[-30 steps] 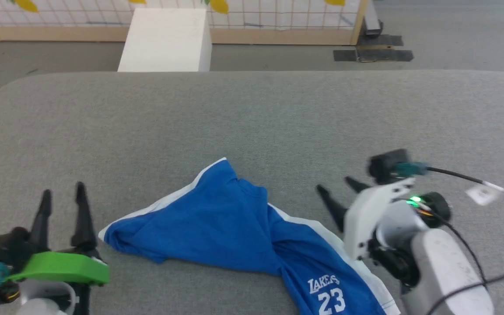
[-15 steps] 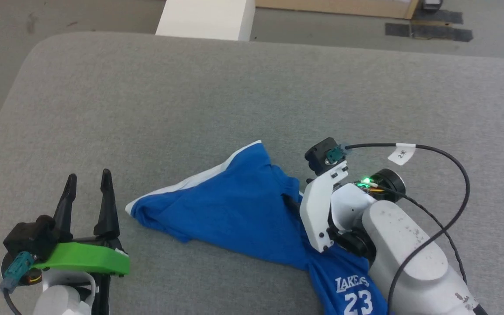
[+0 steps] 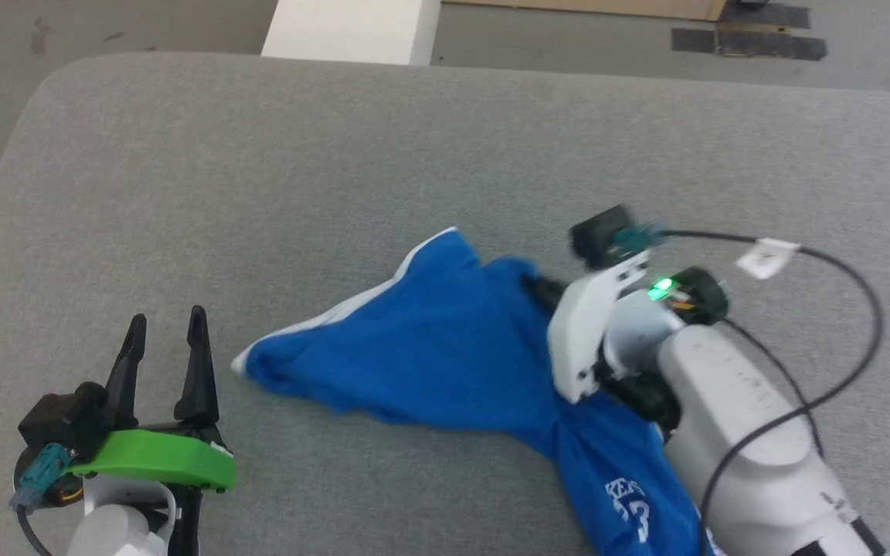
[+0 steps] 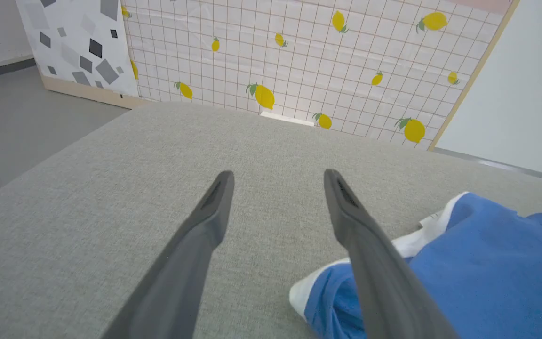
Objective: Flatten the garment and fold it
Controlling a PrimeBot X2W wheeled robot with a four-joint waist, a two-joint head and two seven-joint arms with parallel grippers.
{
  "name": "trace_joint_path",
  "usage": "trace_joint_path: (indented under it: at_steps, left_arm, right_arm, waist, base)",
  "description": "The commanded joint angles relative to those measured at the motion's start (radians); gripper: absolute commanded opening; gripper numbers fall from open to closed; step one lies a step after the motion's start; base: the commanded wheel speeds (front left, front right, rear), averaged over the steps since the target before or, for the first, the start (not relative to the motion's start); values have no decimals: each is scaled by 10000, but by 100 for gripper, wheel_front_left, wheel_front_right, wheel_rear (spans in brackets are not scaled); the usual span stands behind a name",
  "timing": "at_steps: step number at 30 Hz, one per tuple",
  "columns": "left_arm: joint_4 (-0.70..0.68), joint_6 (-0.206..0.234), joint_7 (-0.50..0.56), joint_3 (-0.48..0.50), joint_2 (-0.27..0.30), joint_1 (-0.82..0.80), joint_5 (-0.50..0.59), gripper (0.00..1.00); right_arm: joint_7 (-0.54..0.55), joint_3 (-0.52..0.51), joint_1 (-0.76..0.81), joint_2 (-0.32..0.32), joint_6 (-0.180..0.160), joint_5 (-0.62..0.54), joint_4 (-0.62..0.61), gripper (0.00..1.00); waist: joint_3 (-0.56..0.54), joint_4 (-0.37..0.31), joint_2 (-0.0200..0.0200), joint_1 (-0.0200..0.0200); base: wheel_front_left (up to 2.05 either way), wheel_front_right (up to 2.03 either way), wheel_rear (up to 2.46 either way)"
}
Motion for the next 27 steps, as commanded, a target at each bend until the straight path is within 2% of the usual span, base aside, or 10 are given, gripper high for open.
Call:
trace_joint_path:
  at_steps: [1, 6, 11, 17, 19, 20, 21, 25, 26, 27]
  left_arm:
    - [21, -64, -44, -9, 13, -23, -46, 100]
    - [64, -68, -45, -78, -51, 98, -96, 100]
    - [156, -70, -45, -215, -100, 254, -138, 100]
    - [454, -71, -45, -330, 13, 435, -261, 100]
    - [538, -71, -43, -384, 42, 453, -322, 100]
    - [577, -72, -16, -432, 46, 446, -401, 100]
    - [604, -72, 47, -522, 58, 403, -506, 100]
    - [641, -72, 685, -1084, 155, -138, -980, 100]
    - [796, -72, 1665, -1582, 208, -953, -1356, 100]
    - [852, -72, 1998, -1749, 227, -1235, -1422, 100]
  right_arm:
    - [-311, -540, 68, -27, -15, -159, -217, 0]
    - [-869, -3047, 1252, -27, -15, -1371, -1458, 0]
    - [210, -5172, 3697, -27, -15, -2039, -2966, 0]
    - [1886, -5373, 5747, -27, -15, -1492, -3843, 0]
    - [1755, -5501, 5882, -27, -15, -1150, -4175, 0]
    - [1564, -5569, 5877, -27, -15, -993, -4315, 44]
    - [1267, -5682, 5853, -27, -15, -801, -4467, 100]
    - [141, -6300, 5708, -27, -15, -598, -4825, 100]
    - [-182, -6637, 5609, -27, -15, -694, -4894, 100]
    - [-188, -6667, 5579, -27, -15, -712, -4897, 100]
  waist:
    - [-334, -371, 0, 0]
    - [-618, -706, 0, 0]
    - [-796, -855, 0, 0]
    - [-911, -1085, 0, 0]
    - [-965, -1155, 0, 0]
    - [-991, -1181, 0, 0]
    - [-1023, -1195, 0, 0]
    - [-1170, -1236, 0, 0]
    - [-1226, -1447, 0, 0]
    - [-1215, -1541, 0, 0]
  base:
    - [0, 0, 0]
    - [0, 0, 0]
    - [0, 0, 0]
    - [0, 0, 0]
    - [0, 0, 0]
    - [0, 0, 0]
    - [0, 0, 0]
    - [0, 0, 0]
    - [0, 0, 0]
    - [0, 0, 0]
